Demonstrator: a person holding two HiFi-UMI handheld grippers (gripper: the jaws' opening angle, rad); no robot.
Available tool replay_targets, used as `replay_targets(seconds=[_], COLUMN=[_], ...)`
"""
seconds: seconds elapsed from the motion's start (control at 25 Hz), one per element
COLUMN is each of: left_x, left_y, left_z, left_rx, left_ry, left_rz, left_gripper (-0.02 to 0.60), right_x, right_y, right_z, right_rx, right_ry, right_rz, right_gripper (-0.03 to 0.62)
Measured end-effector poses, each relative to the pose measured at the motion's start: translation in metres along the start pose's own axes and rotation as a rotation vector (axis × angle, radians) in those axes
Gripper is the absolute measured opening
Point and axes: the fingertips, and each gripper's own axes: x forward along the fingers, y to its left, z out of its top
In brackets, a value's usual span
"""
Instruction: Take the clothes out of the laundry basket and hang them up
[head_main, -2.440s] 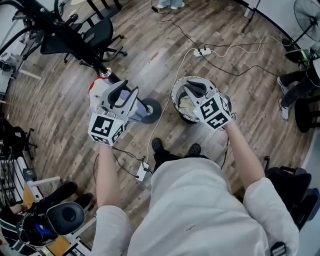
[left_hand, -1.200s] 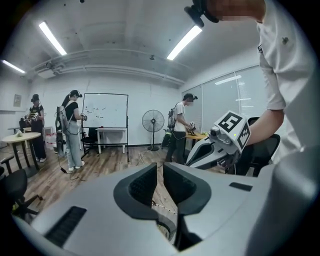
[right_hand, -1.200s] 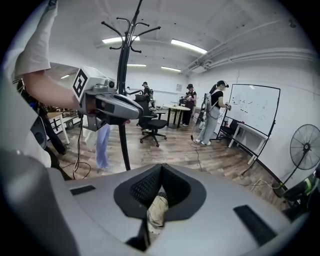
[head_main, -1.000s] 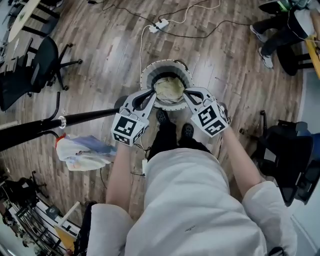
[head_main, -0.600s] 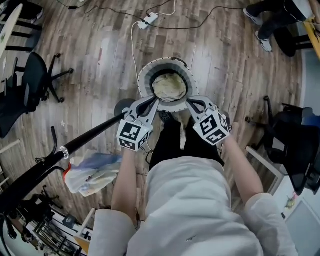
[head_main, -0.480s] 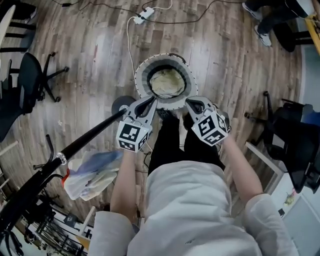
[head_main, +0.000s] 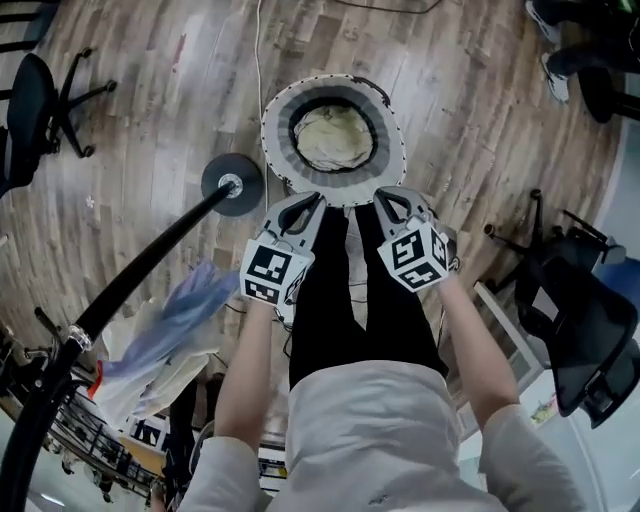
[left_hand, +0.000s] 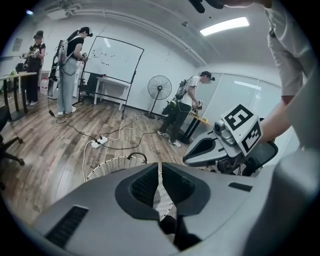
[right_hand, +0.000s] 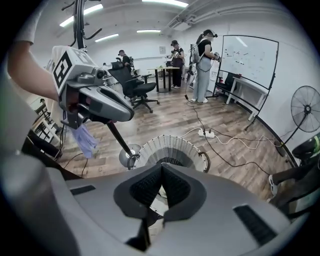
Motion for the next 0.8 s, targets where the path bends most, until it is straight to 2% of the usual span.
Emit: replay_targets(seconds=[0.44, 0.6, 0.8], left_x=[0.071, 0.090, 0.111], left_y=[0.029, 0.040, 0.057], left_z=[-0.083, -0.111, -0.129], left_rx=[-0.107, -0.137, -0.188], left_ry=[0.028, 0.054, 0.040], left_rz=[0.064, 0.097, 0.138], left_gripper=[0.038, 0.038, 0.038], right_x=[0.105, 0.145, 0.198], right_y=[0.013, 0.007, -0.002], right_z=[-0.053, -0.069, -0.080], right_rx=[-0.159, -0.146, -0.104], right_ry=[0.078, 0.091, 0.089], right_rz=[0.128, 0.137, 0.167], right_gripper=[0.006, 0.006, 0.008])
